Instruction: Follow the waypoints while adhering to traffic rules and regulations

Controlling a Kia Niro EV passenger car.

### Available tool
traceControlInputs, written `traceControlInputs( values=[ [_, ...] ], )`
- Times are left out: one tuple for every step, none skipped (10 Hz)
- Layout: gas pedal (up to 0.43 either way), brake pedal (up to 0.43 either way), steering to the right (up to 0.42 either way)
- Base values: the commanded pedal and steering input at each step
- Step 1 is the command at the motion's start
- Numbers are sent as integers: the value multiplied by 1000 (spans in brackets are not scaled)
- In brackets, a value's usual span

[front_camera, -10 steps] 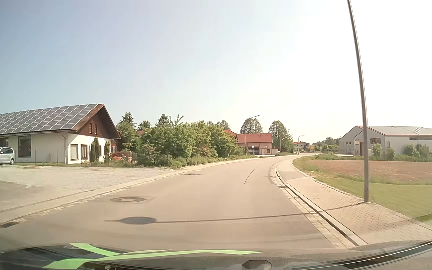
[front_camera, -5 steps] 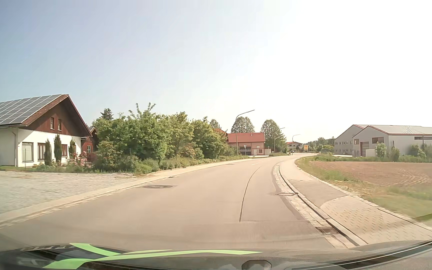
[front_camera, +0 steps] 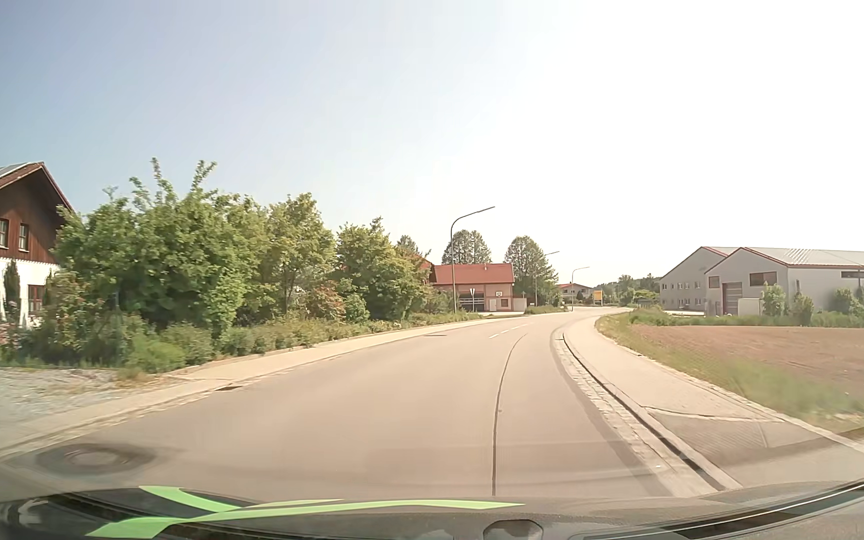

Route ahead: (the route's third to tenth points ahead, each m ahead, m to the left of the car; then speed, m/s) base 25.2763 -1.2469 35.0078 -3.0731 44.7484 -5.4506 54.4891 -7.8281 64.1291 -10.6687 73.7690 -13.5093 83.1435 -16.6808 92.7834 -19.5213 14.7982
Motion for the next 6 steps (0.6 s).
traceControlInputs(
  values=[
    [47,0,27],
    [39,0,27],
    [39,0,27],
    [39,0,28],
    [39,0,27],
    [39,0,27]
  ],
)
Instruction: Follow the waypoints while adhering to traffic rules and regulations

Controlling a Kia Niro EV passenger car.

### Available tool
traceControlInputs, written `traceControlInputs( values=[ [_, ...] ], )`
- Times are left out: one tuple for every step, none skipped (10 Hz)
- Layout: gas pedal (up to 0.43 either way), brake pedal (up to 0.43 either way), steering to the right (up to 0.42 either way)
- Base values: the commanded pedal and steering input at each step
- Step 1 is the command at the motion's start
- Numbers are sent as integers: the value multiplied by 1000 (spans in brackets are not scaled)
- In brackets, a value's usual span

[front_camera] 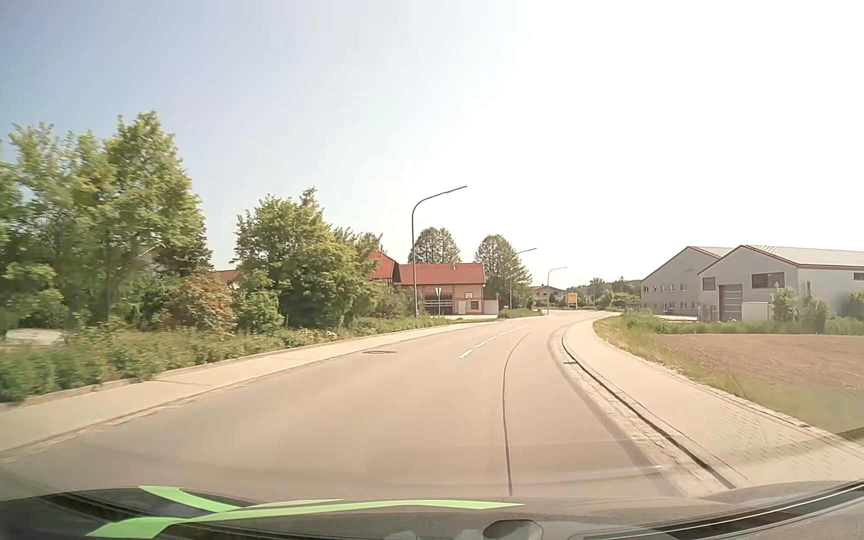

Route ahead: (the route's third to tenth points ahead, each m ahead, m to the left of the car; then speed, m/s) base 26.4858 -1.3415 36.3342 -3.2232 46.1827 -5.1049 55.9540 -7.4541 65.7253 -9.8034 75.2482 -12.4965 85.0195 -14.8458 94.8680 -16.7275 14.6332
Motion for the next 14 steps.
traceControlInputs(
  values=[
    [39,0,28],
    [39,0,27],
    [47,0,27],
    [59,0,28],
    [59,0,27],
    [67,0,28],
    [79,0,27],
    [79,0,27],
    [79,0,27],
    [79,0,28],
    [79,0,27],
    [79,0,28],
    [79,0,28],
    [79,0,28]
  ],
)
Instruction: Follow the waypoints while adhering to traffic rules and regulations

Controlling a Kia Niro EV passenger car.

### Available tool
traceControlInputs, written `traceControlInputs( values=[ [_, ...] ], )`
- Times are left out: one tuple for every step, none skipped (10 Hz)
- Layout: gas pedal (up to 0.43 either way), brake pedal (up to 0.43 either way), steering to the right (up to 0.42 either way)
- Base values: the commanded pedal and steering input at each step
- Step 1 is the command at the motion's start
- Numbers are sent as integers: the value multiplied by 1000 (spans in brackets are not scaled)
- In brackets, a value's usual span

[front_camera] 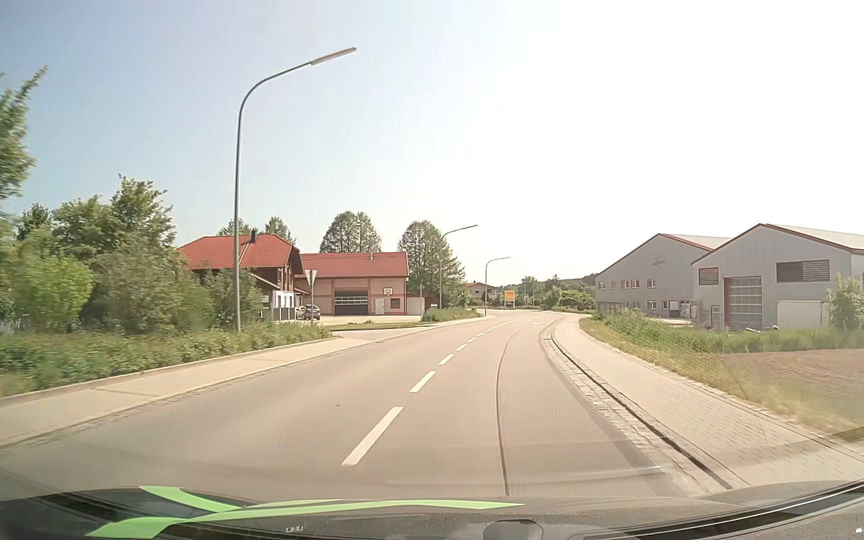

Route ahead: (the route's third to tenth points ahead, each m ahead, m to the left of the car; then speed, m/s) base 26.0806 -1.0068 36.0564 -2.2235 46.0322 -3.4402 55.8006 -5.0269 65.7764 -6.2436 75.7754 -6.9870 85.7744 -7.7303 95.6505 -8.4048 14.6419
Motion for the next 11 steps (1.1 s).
traceControlInputs(
  values=[
    [79,0,27],
    [79,0,26],
    [87,0,26],
    [87,0,25],
    [87,0,23],
    [87,0,22],
    [87,0,21],
    [87,0,21],
    [87,0,21],
    [79,0,21],
    [79,0,21]
  ],
)
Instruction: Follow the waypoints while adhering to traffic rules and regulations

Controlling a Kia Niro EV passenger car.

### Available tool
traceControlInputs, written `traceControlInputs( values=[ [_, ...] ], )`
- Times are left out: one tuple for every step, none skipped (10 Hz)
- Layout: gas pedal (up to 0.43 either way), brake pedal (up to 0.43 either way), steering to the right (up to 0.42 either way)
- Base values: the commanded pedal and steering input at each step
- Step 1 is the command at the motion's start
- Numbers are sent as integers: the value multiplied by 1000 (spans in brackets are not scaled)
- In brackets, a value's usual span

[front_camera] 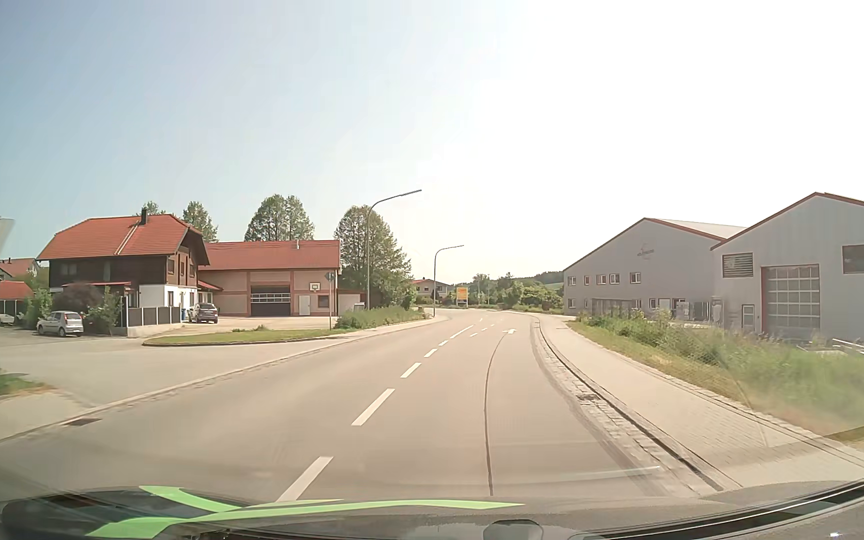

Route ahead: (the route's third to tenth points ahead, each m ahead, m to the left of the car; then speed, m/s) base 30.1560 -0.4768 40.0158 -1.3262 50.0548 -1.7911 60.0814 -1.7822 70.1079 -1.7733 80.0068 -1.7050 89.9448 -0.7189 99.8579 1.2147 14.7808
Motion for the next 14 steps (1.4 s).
traceControlInputs(
  values=[
    [79,0,21],
    [79,0,21],
    [79,0,21],
    [79,0,21],
    [79,0,21],
    [67,0,21],
    [28,0,21],
    [0,0,21],
    [0,0,19],
    [0,0,15],
    [0,0,14],
    [0,0,14],
    [0,0,14],
    [8,0,14]
  ],
)
